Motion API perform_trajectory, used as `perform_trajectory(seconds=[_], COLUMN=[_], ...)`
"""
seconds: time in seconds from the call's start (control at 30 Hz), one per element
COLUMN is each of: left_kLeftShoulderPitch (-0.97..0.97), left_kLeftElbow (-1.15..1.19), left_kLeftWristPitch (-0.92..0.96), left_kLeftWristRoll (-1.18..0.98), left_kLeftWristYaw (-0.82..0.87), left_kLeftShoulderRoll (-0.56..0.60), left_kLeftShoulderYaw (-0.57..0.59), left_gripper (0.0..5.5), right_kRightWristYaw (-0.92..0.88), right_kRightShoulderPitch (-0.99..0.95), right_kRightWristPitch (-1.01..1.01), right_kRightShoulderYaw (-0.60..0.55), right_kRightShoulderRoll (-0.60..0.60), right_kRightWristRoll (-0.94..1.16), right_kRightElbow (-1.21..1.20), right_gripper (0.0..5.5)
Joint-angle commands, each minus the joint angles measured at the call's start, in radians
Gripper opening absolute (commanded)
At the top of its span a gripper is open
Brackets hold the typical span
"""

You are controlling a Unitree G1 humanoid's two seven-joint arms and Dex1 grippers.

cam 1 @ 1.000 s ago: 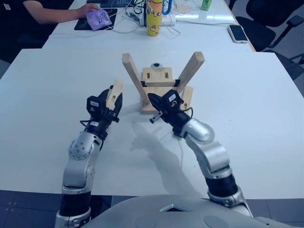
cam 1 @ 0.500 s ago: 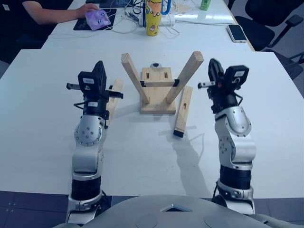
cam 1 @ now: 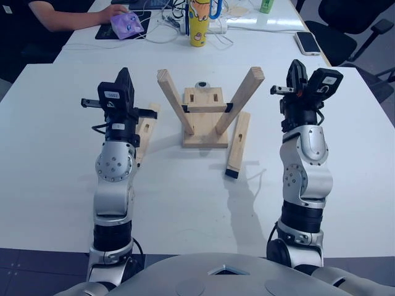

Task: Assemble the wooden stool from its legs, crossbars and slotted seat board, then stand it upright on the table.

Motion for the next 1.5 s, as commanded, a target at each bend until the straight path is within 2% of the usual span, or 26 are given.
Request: perform_trajectory(seconds=[0.03, 0.27, 0.43, 0.53, 0.63, 0.77, 0.9, 0.97, 1.2, 1.27, 1.33, 1.37, 1.43, 1.5], left_kLeftShoulderPitch=[-0.033, 0.033, 0.084, 0.114, 0.103, -0.072, -0.526, -0.687, -0.825, -0.753, -0.530, -0.367, -0.155, -0.058], left_kLeftElbow=[0.047, 0.032, 0.049, 0.052, 0.016, -0.061, -0.002, 0.045, 0.185, 0.296, 0.366, 0.353, 0.308, 0.241], left_kLeftWristPitch=[0.035, 0.078, 0.093, 0.085, 0.047, -0.035, -0.023, -0.043, -0.109, 0.053, 0.242, 0.327, 0.449, 0.487], left_kLeftWristRoll=[-0.002, 0.047, 0.058, 0.036, 0.035, 0.012, -0.061, -0.087, -0.147, -0.182, -0.214, -0.246, -0.257, -0.271], left_kLeftWristYaw=[-0.090, 0.013, 0.036, 0.008, 0.001, 0.030, -0.014, -0.033, -0.081, -0.084, -0.066, -0.075, -0.119, -0.116], left_kLeftShoulderRoll=[-0.018, 0.009, 0.014, 0.025, 0.056, 0.074, 0.154, 0.172, 0.127, 0.084, 0.041, 0.013, 0.021, 0.007], left_kLeftShoulderYaw=[-0.141, -0.026, 0.013, 0.021, 0.061, 0.146, 0.209, 0.212, 0.165, 0.149, 0.151, 0.130, 0.020, -0.014], left_gripper=[0.02, 0.02, 0.02, 0.02, 0.02, 0.02, 0.02, 0.02, 0.02, 0.02, 0.02, 0.02, 0.02, 0.02], right_kRightWristYaw=[0.128, 0.086, 0.093, 0.101, 0.061, 0.016, -0.037, -0.046, -0.046, -0.061, -0.061, -0.043, 0.013, 0.012], right_kRightShoulderPitch=[0.005, 0.024, 0.054, 0.063, 0.017, -0.114, -0.427, -0.545, -0.684, -0.591, -0.388, -0.222, 0.005, 0.065], right_kRightWristPitch=[0.118, 0.148, 0.152, 0.119, 0.028, -0.075, -0.090, -0.118, -0.239, -0.124, 0.225, 0.423, 0.562, 0.586], right_kRightShoulderYaw=[0.181, 0.127, 0.121, 0.103, 0.033, -0.005, -0.031, -0.031, -0.011, 0.033, 0.116, 0.120, 0.212, 0.213], right_kRightShoulderRoll=[-0.014, -0.061, -0.090, -0.115, -0.119, -0.087, -0.075, -0.071, -0.015, 0.022, 0.055, 0.079, 0.008, 0.003], right_kRightWristRoll=[0.010, -0.016, -0.037, -0.048, -0.048, -0.028, -0.011, -0.012, -0.002, -0.002, 0.032, 0.106, 0.116, 0.132], right_kRightElbow=[0.043, 0.078, 0.116, 0.143, 0.107, -0.050, -0.049, -0.024, 0.066, 0.108, 0.239, 0.278, 0.231, 0.125], right_gripper=[0.00, 0.00, 0.00, 0.00, 0.00, 0.00, 0.00, 0.00, 0.00, 0.00, 0.00, 0.00, 0.00, 0.00])
